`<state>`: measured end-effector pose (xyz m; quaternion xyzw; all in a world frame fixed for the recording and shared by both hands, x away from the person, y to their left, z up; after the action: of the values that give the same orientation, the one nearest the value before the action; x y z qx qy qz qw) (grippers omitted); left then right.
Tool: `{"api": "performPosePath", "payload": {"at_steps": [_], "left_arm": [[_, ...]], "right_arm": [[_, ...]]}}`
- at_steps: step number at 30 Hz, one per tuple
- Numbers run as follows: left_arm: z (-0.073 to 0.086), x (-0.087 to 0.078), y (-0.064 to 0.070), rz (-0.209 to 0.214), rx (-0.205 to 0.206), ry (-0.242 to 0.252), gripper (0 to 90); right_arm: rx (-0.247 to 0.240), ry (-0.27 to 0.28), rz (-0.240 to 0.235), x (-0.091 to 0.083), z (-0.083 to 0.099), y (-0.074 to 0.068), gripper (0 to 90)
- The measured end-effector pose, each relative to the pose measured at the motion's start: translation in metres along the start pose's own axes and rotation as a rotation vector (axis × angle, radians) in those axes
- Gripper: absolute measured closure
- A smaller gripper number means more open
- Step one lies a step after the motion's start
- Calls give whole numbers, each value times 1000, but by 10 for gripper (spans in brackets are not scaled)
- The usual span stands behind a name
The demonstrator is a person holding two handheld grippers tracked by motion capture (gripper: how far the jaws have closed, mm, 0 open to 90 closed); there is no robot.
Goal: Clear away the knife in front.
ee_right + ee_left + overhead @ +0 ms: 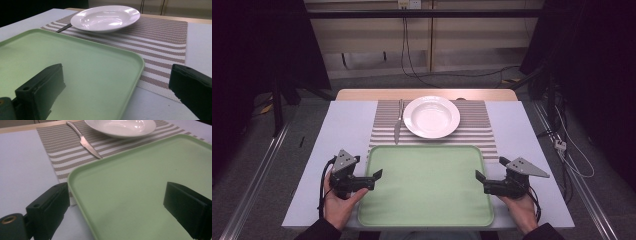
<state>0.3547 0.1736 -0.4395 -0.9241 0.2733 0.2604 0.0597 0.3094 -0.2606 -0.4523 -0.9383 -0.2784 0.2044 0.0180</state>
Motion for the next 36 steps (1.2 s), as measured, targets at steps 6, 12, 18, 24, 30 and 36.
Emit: {"api": "performPosePath", "payload": {"at_steps": [6,12,18,24,30,36], "left_arm": [[0,4,0,11,-10,-20,51],[-3,16,-2,9,-55,-57,72],[-15,31,-1,8,-12,-75,72],[-34,49,-2,-9,18,-86,76],[-49,67,-10,-5,5,-53,90],[-61,92,-15,26,15,-122,114]], "right_arm": [[4,-4,-9,1,1,0,0],[15,-9,-18,3,1,1,0],[22,-14,-25,6,2,3,0],[20,-13,-28,6,2,3,0],[15,-12,-27,5,2,2,0],[10,-8,-23,3,1,0,0]]}}
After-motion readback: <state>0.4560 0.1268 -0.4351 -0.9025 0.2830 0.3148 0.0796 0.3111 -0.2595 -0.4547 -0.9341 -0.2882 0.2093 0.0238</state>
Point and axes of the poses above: each handheld gripper's, and its own axes: x roughly forward along the jaws, z roughly out of its underside, y roughly to its right, the point moved 3 cm from there along x, roughly forward along the jaws, and after that the axes turned 7 degrees about -z, right-handed, at the moved point
